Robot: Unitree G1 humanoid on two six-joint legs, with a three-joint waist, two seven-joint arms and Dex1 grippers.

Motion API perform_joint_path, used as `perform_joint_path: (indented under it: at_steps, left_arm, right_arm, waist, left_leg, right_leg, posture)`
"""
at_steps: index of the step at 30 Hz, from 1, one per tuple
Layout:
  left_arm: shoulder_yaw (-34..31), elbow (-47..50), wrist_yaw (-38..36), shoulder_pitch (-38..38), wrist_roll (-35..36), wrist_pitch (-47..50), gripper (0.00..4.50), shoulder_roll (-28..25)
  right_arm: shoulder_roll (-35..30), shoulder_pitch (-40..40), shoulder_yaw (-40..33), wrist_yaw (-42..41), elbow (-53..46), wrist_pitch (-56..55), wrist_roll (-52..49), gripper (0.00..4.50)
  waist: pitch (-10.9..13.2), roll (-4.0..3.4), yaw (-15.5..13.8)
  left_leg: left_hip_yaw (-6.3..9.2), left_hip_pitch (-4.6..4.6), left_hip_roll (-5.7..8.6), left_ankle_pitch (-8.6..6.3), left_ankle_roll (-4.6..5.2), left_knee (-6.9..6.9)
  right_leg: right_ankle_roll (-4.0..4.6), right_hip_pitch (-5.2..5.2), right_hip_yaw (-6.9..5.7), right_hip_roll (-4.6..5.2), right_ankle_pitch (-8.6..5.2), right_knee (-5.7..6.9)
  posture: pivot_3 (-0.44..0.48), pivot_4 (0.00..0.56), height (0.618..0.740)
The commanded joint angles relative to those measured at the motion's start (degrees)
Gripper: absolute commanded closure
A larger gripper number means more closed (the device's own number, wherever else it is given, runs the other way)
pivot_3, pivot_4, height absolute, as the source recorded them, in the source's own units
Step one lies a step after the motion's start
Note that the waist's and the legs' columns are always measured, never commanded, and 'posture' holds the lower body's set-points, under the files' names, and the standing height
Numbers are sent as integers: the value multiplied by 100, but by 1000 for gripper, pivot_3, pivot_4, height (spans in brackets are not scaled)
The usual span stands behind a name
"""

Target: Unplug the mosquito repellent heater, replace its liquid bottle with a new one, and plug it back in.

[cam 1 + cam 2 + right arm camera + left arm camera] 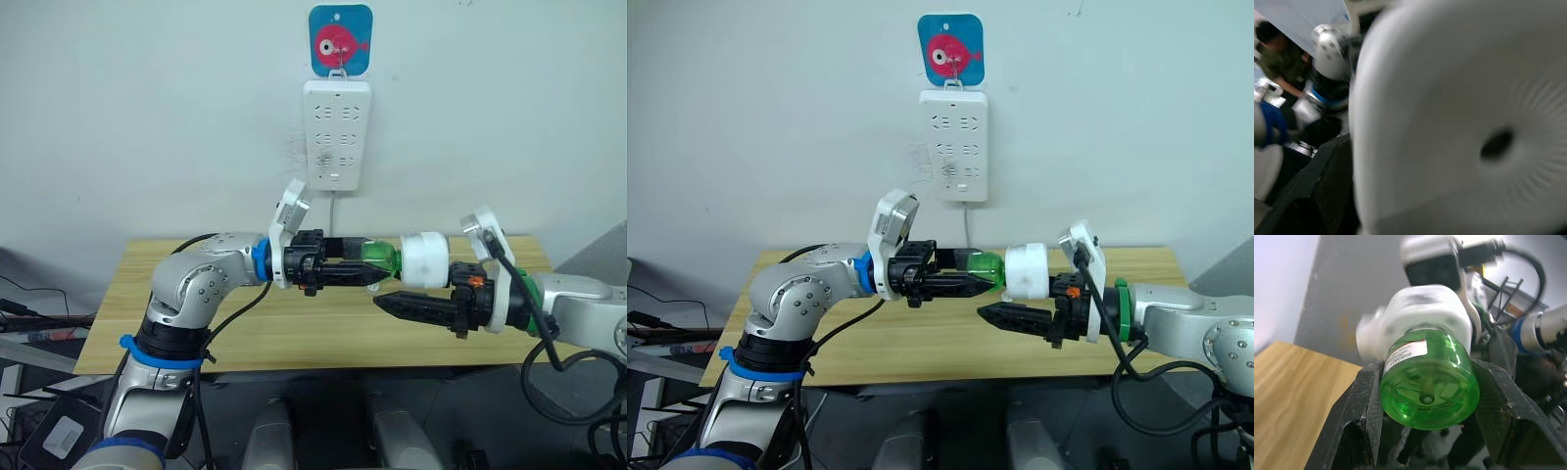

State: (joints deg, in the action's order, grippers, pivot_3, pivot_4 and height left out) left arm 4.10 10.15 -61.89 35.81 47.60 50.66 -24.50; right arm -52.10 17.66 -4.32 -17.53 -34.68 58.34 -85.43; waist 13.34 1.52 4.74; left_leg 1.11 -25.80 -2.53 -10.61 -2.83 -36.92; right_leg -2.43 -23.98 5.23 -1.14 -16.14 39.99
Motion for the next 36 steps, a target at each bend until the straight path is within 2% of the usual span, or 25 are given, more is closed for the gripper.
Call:
perform_joint_path:
  at_steps: [1,3,7,12,16,17,22,26,31,33,36]
  left_arm:
    - [-205,1,-5,93,174,-91,2221,55]
    - [-228,-85,-15,105,163,-117,2221,54]
    - [-279,-230,-113,157,206,-74,2221,-19]
    - [-195,-281,-582,228,414,279,2221,-362]
    - [-122,-221,-927,273,661,694,2221,-590]
    - [-107,-208,-965,284,680,735,2221,-614]
    - [-122,-116,-965,341,819,948,2221,-620]
    - [-246,-111,-644,377,882,993,2221,-460]
    - [-359,-190,-249,378,661,730,2221,-272]
    - [-317,-282,-101,354,361,387,2221,-204]
    - [-80,-285,-268,262,-29,-79,2221,-262]
  right_arm:
    - [-20,-265,-77,-381,-590,-310,631,0]
    - [-20,-509,-155,-505,-702,-345,680,0]
    - [-315,-1245,-829,-1480,-599,-487,875,879]
    - [-912,-1888,-1471,-2607,-103,-852,1975,2786]
    - [-794,-1303,-1161,-2870,542,-1349,2747,4329]
    - [-733,-1121,-1035,-2939,669,-1433,2899,4500]
    - [-251,-255,-374,-3118,955,-1478,3230,4500]
    - [53,91,-3,-3133,465,-1032,2833,4500]
    - [146,224,-228,-2755,45,-476,1896,4500]
    - [126,337,-414,-2420,-41,-300,1228,4500]
    - [177,551,-511,-1957,-16,-227,737,4500]
  waist:
    - [0,0,-2]
    - [0,0,-2]
    - [0,0,-14]
    - [-1,1,-1]
    - [-1,1,35]
    - [-2,-1,43]
    - [-2,0,38]
    - [-2,0,25]
    - [-2,0,1]
    - [-2,0,1]
    - [-2,0,8]
  left_leg:
    - [1,0,0,0,0,0]
    - [1,0,0,0,0,0]
    - [-1,0,2,0,0,-3]
    - [2,9,4,0,0,-4]
    - [-2,26,3,0,0,-2]
    - [-4,29,1,0,0,-2]
    - [-1,37,0,0,0,2]
    - [1,36,0,0,0,2]
    - [7,36,4,0,0,-2]
    - [8,37,5,0,0,-3]
    - [7,38,6,0,0,-3]
  right_leg:
    - [0,0,0,0,0,0]
    - [0,1,-1,0,0,0]
    - [-1,2,1,1,0,0]
    - [-2,14,-4,2,-1,-2]
    - [-2,25,-1,1,-1,-2]
    - [-2,27,1,0,-1,-1]
    - [-2,35,0,-1,-2,-3]
    - [-2,35,-1,-1,-2,-3]
    - [-2,44,-7,6,-1,-3]
    - [-2,45,-8,7,-1,-3]
    - [-1,46,-7,8,-1,-3]
  posture:
    - [-110,171,740]
    - [-110,171,740]
    - [-113,172,740]
    - [-126,170,740]
    - [-127,170,740]
    - [-127,169,740]
    - [-122,169,740]
    - [-113,168,740]
    - [-110,167,740]
    - [-114,167,740]
    - [-119,165,740]
